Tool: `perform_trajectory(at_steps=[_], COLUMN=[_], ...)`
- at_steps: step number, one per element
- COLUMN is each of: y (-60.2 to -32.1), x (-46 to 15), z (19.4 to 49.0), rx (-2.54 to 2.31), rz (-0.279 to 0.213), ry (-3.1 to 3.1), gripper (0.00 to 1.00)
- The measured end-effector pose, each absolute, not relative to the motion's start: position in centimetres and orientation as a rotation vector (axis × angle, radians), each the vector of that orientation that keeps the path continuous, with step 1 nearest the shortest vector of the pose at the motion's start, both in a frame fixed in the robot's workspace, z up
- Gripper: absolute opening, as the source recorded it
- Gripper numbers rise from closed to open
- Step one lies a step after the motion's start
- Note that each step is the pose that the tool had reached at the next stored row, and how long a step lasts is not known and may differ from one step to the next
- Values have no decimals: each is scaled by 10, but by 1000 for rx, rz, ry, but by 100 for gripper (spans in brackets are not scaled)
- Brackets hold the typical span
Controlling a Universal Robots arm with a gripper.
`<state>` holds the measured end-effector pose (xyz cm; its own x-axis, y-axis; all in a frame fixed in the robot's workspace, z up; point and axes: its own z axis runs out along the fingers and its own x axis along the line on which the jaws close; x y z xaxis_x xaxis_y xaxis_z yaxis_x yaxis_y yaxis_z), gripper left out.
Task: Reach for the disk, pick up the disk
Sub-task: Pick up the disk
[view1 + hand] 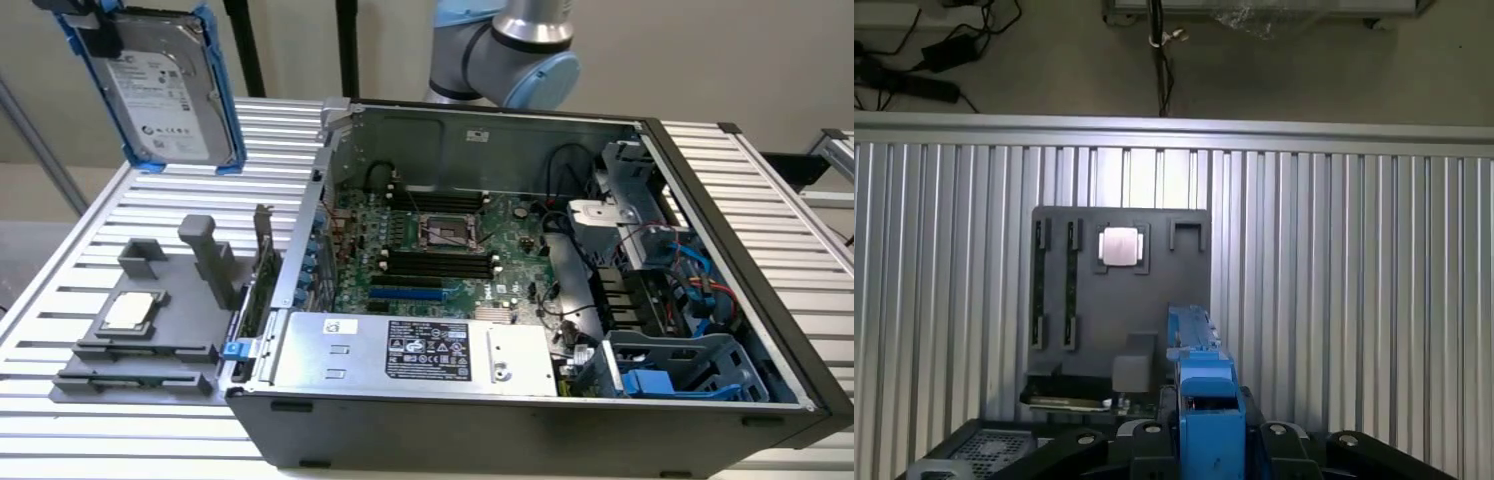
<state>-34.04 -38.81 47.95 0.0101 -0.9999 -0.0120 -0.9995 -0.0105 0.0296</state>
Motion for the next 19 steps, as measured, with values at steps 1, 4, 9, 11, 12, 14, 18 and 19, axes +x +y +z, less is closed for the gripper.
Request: perform_trajectory(at_steps=[1,4,9,11,12,14,18,19], y=[-389,-391,-397,-398,-399,-400,-400,-400], x=[-336,-326,-306,-297,-292,-283,-265,-260], z=[483,496,511,511,512,512,512,512], rx=[2223,2223,2222,2222,2222,2222,2222,2222], rz=[-47,-47,-51,-52,-53,-55,-55,-55], ry=[-2201,-2200,-2198,-2198,-2198,-2198,-2198,-2198], gripper=[33,33,33,33,33,33,33,33])
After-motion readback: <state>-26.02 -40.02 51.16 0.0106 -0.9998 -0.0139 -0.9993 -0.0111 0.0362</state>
